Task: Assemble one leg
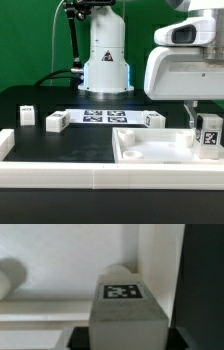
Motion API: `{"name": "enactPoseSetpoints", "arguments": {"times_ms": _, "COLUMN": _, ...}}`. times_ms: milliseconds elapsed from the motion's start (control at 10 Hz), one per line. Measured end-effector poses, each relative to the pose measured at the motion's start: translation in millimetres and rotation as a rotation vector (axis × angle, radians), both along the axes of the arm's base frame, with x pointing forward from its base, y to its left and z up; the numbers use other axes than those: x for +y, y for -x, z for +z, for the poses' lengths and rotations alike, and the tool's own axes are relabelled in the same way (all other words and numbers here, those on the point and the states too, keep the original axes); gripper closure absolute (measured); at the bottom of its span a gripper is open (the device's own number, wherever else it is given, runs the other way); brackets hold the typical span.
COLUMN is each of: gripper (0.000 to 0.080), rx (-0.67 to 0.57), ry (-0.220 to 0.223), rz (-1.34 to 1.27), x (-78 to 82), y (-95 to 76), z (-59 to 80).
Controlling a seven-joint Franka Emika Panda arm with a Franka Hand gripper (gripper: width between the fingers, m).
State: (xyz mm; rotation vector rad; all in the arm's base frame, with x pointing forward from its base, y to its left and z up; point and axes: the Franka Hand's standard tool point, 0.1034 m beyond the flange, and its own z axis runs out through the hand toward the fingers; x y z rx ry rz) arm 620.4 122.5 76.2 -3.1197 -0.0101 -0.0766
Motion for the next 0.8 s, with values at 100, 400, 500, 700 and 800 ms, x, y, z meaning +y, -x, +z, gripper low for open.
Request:
{"name": "enactPoseSetpoints", "arguments": {"times_ms": 100, "gripper": 0.0508, "rx": 0.001, "ry": -0.003, "rz": -0.040, "x": -0.3, "y": -0.1, "z": 0.0}}
{"name": "enactPoseSetpoints", "arguments": {"times_ms": 400, "gripper": 0.0508, "rx": 0.013, "ry": -0.023, "rz": -0.396, "x": -2.9, "y": -0.7, "z": 0.7}}
{"name": "enactPoseSetpoints", "arguments": {"times_ms": 500, "gripper": 0.0508, "rx": 0.014, "ry": -0.024, "rz": -0.508, "x": -3.3, "y": -0.5, "z": 0.7}}
{"name": "enactPoseSetpoints", "arguments": {"times_ms": 700, "gripper": 0.0508, "rx": 0.008, "ry": -0.017, "rz": -0.734, "x": -2.7, "y": 1.9, "z": -0.7}}
{"name": "enactPoseSetpoints", "arguments": {"times_ms": 800, "gripper": 0.0507, "rx": 0.004, "ry": -0.018, "rz": -0.846, "x": -3.1, "y": 2.0, "z": -0.5}}
